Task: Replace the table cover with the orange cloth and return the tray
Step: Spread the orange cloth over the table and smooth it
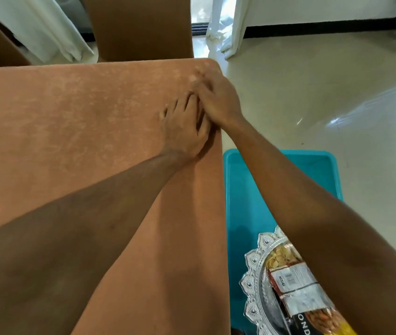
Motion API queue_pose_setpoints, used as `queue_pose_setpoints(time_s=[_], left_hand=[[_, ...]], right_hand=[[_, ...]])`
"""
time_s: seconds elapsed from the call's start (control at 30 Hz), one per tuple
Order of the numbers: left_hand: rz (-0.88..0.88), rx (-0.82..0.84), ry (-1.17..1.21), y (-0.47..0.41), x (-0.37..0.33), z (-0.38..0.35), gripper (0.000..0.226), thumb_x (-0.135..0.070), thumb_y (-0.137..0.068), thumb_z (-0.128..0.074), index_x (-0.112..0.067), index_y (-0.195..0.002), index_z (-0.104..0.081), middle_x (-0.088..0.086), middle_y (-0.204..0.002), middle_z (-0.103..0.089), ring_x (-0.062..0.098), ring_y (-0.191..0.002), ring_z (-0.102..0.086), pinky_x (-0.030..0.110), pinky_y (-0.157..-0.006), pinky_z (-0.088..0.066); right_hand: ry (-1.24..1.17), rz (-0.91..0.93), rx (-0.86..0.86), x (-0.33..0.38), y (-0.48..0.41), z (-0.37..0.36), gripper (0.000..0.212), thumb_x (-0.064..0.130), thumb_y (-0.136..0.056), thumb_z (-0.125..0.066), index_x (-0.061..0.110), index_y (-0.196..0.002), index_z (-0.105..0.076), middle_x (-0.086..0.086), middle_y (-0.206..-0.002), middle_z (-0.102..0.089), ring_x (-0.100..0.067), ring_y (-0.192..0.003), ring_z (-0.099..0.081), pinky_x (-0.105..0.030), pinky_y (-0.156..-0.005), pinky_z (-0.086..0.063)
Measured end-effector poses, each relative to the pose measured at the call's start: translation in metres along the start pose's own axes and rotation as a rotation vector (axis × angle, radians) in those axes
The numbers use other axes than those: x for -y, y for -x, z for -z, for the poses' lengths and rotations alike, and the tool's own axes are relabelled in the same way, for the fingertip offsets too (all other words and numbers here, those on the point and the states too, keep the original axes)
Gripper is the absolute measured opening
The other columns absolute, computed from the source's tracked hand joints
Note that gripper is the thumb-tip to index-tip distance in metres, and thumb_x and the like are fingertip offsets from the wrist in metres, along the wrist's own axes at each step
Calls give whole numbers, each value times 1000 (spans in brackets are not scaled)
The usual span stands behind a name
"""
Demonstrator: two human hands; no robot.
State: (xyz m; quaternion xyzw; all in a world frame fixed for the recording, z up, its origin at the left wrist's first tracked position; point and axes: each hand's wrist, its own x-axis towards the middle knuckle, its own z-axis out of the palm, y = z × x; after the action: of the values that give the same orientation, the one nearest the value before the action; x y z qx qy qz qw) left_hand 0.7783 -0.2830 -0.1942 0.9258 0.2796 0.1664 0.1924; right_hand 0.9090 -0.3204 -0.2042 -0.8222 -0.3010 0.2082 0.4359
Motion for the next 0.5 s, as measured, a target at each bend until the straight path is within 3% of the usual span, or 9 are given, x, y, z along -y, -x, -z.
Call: queue_pose_setpoints(time_s=[0.07,0.13,0.2,0.3,0.4,0.5], left_hand=[[70,-36,-22,23,2,7,43,-42,-96,-46,-18,-129,-58,4,-133,-59,22,-121,-53,50,-107,-36],[111,-6,-100,56,3,14,47,-43,-95,-44,-18,-133,-58,4,-140,-55,25,-130,-48,50,-110,-31],[120,77,-136,107,8,30,54,-46,-97,-40,-21,-144,-49,4,-155,-41,24,-145,-32,55,-118,-19],[99,190,-160,178,13,49,60,-51,-101,-32,-26,-156,-29,2,-165,-20,22,-154,-10,56,-121,-3],[98,259,-225,247,17,73,62,-55,-102,-24,-32,-159,-15,-1,-167,-6,21,-154,1,56,-121,3],[106,281,-230,308,12,86,63,-57,-101,-23,-33,-159,-14,-2,-168,-6,21,-154,2,57,-121,3]], right_hand=[[312,145,119,-7,15,-1,66,64,-99,-35,27,-153,-41,0,-159,-40,-22,-147,-34,-46,-118,-32],[475,231,116,-12,29,7,67,60,-100,-34,23,-156,-36,-1,-166,-27,-24,-154,-18,-54,-116,-29],[529,226,57,-6,51,8,63,53,-101,-39,20,-155,-38,-2,-165,-28,-23,-154,-20,-53,-113,-33],[613,238,35,2,87,4,58,44,-100,-46,15,-150,-45,-5,-162,-36,-26,-151,-28,-50,-111,-39],[656,275,123,14,148,-7,58,44,-100,-48,18,-151,-42,-7,-163,-33,-27,-151,-28,-50,-112,-36],[697,221,113,7,218,-20,58,48,-101,-45,22,-152,-41,-6,-164,-30,-26,-152,-24,-59,-113,-29]])
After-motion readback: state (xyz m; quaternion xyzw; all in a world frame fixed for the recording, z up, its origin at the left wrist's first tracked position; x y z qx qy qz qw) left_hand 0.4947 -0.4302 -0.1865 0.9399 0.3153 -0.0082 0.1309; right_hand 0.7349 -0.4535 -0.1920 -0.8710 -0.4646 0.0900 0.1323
